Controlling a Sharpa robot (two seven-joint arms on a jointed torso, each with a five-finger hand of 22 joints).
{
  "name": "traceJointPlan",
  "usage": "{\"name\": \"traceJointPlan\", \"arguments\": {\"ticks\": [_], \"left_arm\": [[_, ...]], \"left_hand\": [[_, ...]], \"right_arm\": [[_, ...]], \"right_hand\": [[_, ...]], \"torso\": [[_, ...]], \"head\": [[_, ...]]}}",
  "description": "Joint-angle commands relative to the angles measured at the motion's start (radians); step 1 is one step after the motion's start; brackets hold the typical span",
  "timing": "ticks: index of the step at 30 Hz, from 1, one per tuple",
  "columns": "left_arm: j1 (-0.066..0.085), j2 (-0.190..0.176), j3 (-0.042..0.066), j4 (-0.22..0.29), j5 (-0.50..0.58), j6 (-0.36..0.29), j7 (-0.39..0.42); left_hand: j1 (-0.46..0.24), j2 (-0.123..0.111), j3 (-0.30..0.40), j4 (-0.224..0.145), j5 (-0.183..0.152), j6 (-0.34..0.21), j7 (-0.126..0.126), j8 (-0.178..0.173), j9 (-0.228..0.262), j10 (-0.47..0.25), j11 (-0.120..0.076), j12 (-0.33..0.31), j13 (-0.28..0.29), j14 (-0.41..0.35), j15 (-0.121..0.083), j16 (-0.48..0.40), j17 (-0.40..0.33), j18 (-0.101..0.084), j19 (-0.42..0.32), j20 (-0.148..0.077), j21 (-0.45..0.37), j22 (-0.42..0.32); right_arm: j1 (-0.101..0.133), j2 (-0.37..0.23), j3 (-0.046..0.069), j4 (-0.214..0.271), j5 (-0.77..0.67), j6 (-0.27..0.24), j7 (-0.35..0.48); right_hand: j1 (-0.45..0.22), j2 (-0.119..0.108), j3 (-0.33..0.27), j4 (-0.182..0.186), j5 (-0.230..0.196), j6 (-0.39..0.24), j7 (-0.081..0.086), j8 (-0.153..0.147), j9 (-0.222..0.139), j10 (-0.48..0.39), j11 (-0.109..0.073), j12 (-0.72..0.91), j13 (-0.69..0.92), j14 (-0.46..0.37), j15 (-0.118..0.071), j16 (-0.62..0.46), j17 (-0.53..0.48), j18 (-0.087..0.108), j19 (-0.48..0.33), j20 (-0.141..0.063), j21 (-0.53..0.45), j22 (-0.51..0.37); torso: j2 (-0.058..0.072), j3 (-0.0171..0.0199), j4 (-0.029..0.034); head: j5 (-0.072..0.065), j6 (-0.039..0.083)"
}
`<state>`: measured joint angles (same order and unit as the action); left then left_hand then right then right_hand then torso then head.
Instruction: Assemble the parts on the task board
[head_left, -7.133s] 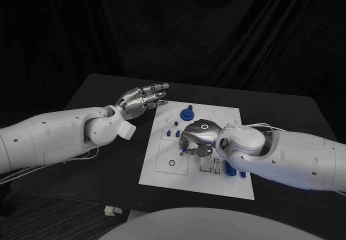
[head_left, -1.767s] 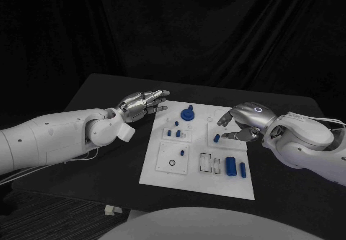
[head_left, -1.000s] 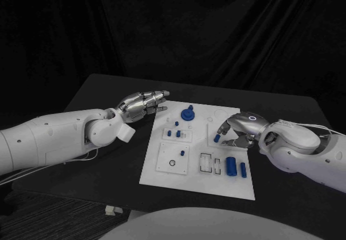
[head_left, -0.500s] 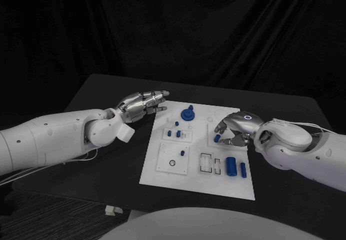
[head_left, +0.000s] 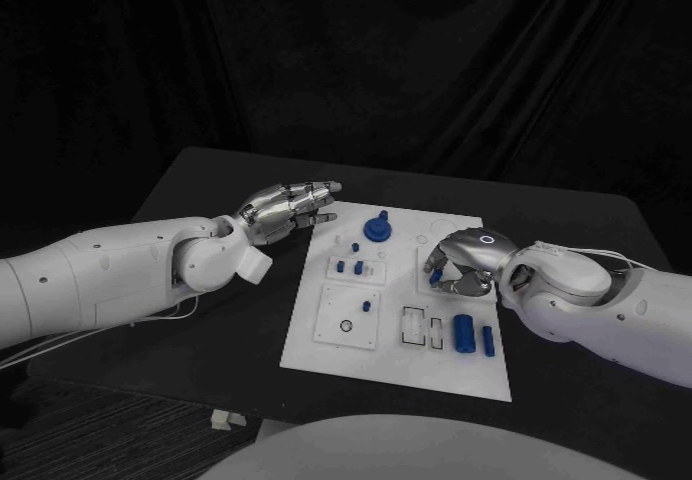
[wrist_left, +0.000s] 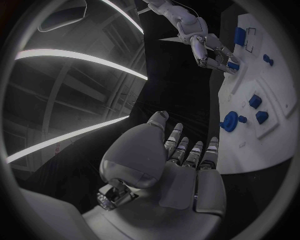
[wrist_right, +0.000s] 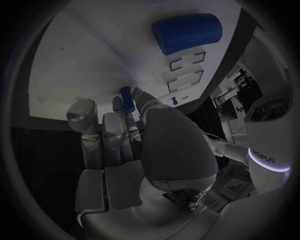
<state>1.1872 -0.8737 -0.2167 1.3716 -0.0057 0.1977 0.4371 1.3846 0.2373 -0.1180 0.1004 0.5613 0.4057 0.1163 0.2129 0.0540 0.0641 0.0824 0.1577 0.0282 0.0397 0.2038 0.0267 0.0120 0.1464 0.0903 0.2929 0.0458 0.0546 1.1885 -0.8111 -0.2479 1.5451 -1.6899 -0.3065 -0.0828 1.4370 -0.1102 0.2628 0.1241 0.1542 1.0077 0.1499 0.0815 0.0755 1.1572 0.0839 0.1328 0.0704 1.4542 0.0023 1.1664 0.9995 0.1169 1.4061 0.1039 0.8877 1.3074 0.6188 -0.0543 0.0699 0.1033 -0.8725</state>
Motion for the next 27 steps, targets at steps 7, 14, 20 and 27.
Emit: {"name": "traceJointPlan", "arguments": {"ticks": [7,14,20,27], "left_arm": [[-0.003,0.002,0.001,-0.002,0.006,0.014,0.010],[-0.004,0.001,0.001,-0.002,0.006,0.012,0.008],[-0.004,0.002,0.001,-0.002,0.006,0.011,0.005],[-0.004,0.003,0.001,-0.002,0.006,0.010,0.003]], "left_hand": [[0.012,0.003,0.001,-0.010,0.007,0.001,0.001,-0.002,0.000,-0.005,0.005,-0.002,0.000,0.002,0.005,0.002,0.001,-0.018,0.007,0.000,0.003,-0.002],[0.011,0.004,0.002,-0.012,0.009,0.002,0.001,-0.001,0.000,-0.005,0.005,-0.002,0.000,0.002,0.005,0.002,0.002,-0.018,0.007,0.000,0.003,-0.002],[0.011,0.004,0.002,-0.012,0.009,0.002,0.001,-0.001,0.000,-0.005,0.005,-0.002,0.000,0.002,0.005,0.002,0.002,-0.018,0.007,0.000,0.003,-0.002],[0.011,0.004,0.002,-0.012,0.009,0.001,0.001,-0.002,0.000,-0.005,0.005,-0.002,0.001,0.002,0.005,0.002,0.002,-0.018,0.007,0.000,0.003,-0.002]], "right_arm": [[-0.004,-0.002,0.001,-0.003,0.003,-0.018,0.016],[-0.003,-0.019,0.001,0.013,0.003,-0.066,0.022],[0.013,-0.043,0.001,0.046,0.003,-0.111,0.024],[0.057,-0.077,0.001,0.104,0.003,-0.144,0.015]], "right_hand": [[0.053,0.014,0.051,-0.019,-0.003,0.085,-0.026,0.035,0.020,0.071,-0.026,0.008,-0.001,0.005,-0.024,0.000,-0.008,-0.005,0.007,-0.020,0.009,0.117],[0.080,0.023,0.070,-0.043,0.001,0.110,-0.032,0.041,0.029,0.101,-0.035,0.010,0.002,0.002,-0.032,-0.015,-0.026,-0.003,0.005,-0.028,0.000,0.115],[0.082,0.022,0.071,-0.047,-0.002,0.118,-0.033,0.043,0.032,0.106,-0.036,0.009,0.002,0.002,-0.034,-0.019,-0.030,-0.003,0.004,-0.030,-0.001,0.114],[0.083,0.021,0.072,-0.051,-0.003,0.125,-0.035,0.045,0.035,0.108,-0.037,0.007,0.002,-0.003,-0.034,-0.035,-0.050,-0.001,0.000,-0.031,-0.018,0.110]], "torso": [[0.001,0.0006,0.0006],[0.000,-0.0003,0.0001],[0.001,0.0003,0.0004],[0.000,0.0003,0.0003]], "head": [[0.004,0.000],[0.008,0.000],[0.008,0.000],[0.012,0.000]]}}
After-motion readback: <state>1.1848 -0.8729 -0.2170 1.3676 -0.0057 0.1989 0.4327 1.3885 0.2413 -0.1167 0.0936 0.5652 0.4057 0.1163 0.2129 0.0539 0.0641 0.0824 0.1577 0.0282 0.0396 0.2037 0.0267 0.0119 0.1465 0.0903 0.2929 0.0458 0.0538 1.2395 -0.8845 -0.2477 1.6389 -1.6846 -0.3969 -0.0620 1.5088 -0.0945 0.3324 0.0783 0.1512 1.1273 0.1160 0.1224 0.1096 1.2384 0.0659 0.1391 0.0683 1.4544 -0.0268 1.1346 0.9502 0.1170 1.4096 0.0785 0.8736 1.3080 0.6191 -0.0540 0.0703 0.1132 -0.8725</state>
